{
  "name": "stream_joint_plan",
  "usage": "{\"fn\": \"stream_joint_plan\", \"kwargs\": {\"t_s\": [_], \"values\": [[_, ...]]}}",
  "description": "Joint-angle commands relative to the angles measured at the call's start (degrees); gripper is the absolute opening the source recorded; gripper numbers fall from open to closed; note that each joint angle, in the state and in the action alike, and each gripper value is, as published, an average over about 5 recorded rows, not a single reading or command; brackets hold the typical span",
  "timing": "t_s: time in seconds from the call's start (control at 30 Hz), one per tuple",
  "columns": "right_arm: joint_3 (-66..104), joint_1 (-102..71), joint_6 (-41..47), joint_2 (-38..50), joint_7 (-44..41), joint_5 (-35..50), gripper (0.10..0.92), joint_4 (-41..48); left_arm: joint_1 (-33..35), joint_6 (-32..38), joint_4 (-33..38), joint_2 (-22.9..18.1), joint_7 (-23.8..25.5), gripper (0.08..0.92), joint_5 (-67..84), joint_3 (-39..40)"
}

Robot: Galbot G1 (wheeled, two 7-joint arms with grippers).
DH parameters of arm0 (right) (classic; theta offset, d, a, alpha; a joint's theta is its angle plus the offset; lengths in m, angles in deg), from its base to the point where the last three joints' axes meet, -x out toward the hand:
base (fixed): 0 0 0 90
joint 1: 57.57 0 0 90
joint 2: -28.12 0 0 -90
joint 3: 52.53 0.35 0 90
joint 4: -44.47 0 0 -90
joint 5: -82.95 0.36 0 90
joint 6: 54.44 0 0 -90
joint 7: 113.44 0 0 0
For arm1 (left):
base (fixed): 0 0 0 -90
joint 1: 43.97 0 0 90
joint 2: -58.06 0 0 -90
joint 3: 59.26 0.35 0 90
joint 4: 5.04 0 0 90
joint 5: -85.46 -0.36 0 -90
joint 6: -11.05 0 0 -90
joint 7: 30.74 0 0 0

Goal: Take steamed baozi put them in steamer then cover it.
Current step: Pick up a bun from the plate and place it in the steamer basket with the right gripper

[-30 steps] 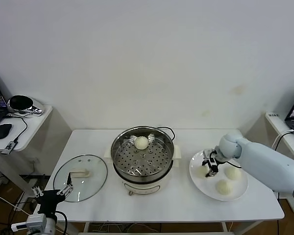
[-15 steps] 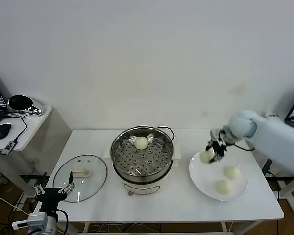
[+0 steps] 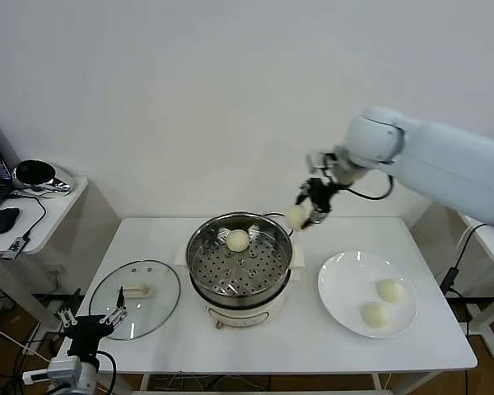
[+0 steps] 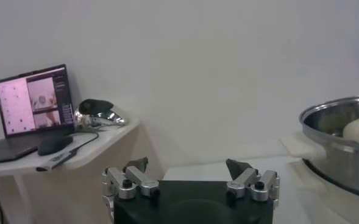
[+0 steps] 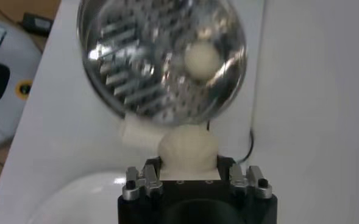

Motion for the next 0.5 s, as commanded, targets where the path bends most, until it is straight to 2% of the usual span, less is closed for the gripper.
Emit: {"fn": "stream_joint_plan", "kwargs": {"t_s": [0.03, 0.5], "values": [[-2.2, -2.7, 5.2, -17.9, 3.3, 6.4, 0.577, 8.6, 0.1, -0.1, 0.2, -0.3, 0.0, 0.823, -0.1, -0.3], [-2.2, -10.9, 11.2, -25.5, 7.6, 7.2, 0.577, 15.0, 0.8, -0.1, 1.8, -1.2, 0.0, 0.823, 0.1, -1.7]]}}
